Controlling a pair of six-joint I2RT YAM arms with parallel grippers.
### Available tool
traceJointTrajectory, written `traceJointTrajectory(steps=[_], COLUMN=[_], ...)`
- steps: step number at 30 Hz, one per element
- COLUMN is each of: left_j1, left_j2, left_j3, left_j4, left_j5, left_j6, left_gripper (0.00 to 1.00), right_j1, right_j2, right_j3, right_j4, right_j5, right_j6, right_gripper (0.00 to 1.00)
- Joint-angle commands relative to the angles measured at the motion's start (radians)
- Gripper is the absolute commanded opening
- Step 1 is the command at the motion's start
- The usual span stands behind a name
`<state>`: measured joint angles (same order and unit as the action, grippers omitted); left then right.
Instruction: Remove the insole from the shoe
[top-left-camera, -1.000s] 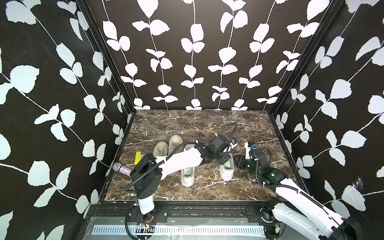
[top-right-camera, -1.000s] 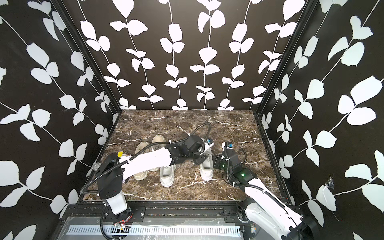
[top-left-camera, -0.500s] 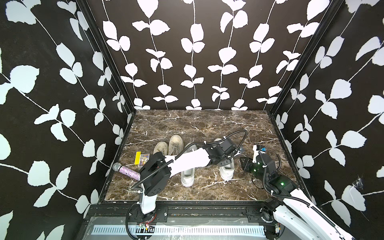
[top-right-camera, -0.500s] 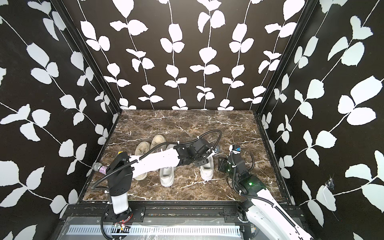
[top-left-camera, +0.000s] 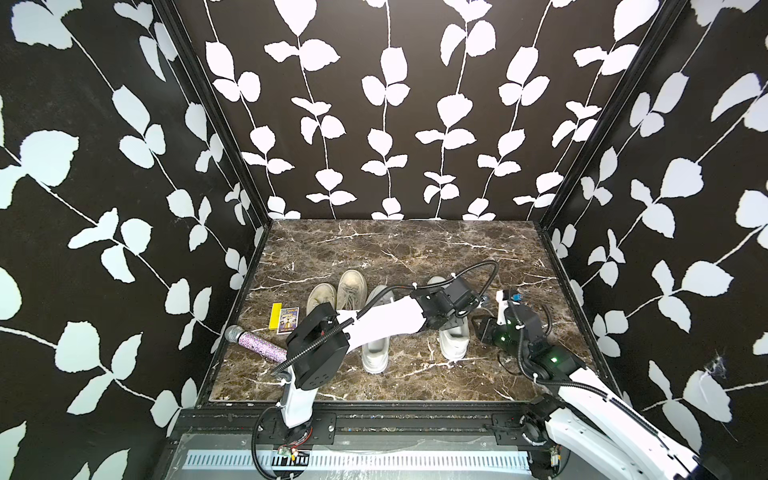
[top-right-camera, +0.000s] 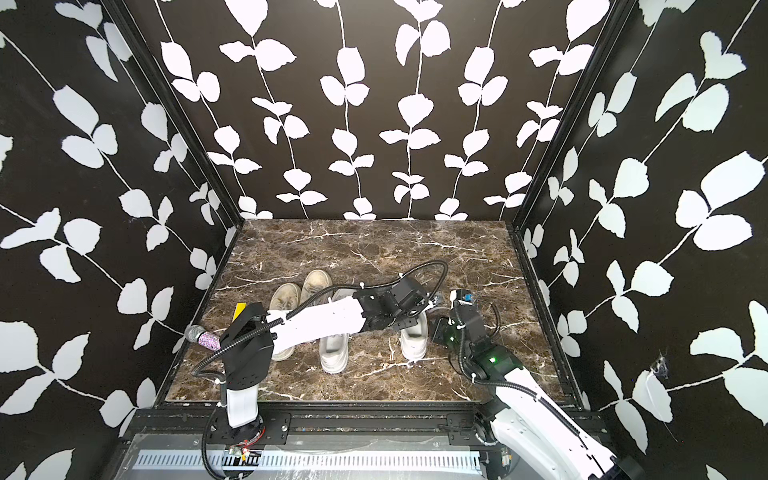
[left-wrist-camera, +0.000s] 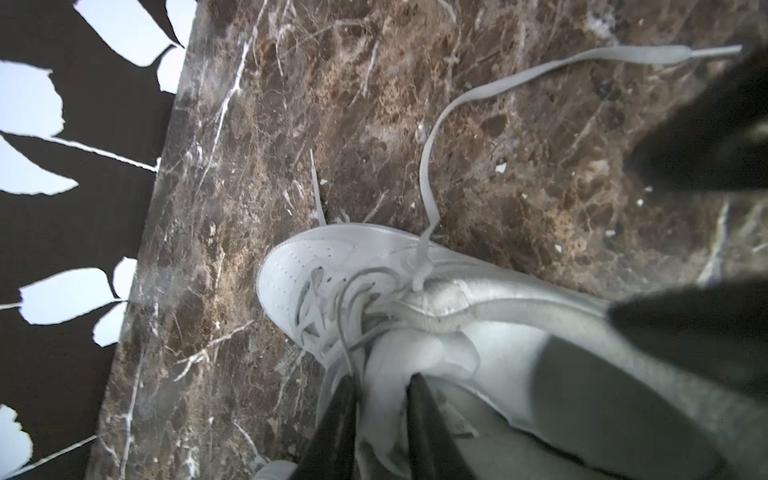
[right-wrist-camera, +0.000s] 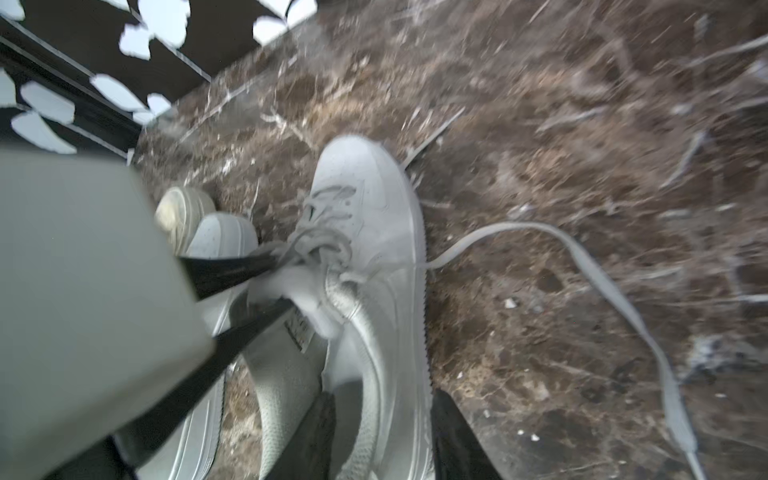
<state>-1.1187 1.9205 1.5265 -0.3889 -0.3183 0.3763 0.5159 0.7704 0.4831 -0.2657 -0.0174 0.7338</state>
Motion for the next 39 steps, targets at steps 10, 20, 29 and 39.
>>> traceJointTrajectory(steps=[10, 20, 29, 39], left_j1=[0.055, 0.083, 0.110, 0.123], left_j2=[-0.040, -0.086, -0.109, -0.161], left_j3=[-0.038, -0.101, -0.127, -0.187], left_j4=[0.138, 0.228, 0.276, 0.280], left_j5=[0.152, 0.218, 0.292, 0.320], left_j6=[-0.183, -0.275, -0.324, -0.352], left_gripper=[0.00, 0.00, 0.00, 0.22], right_j1=[0.024, 0.035, 0.035, 0.035], right_j2=[0.232, 0.379, 0.538, 0.595], right_j3=[0.057, 0.066, 0.110, 0.122], right_j4=[0.253, 0.306, 0.242, 0.231], right_j5=[-0.139, -0.154, -0.087, -0.069], right_j6=[0.071, 0.085, 0.057, 0.052], right_gripper=[0.36, 0.34, 0.35, 0.35])
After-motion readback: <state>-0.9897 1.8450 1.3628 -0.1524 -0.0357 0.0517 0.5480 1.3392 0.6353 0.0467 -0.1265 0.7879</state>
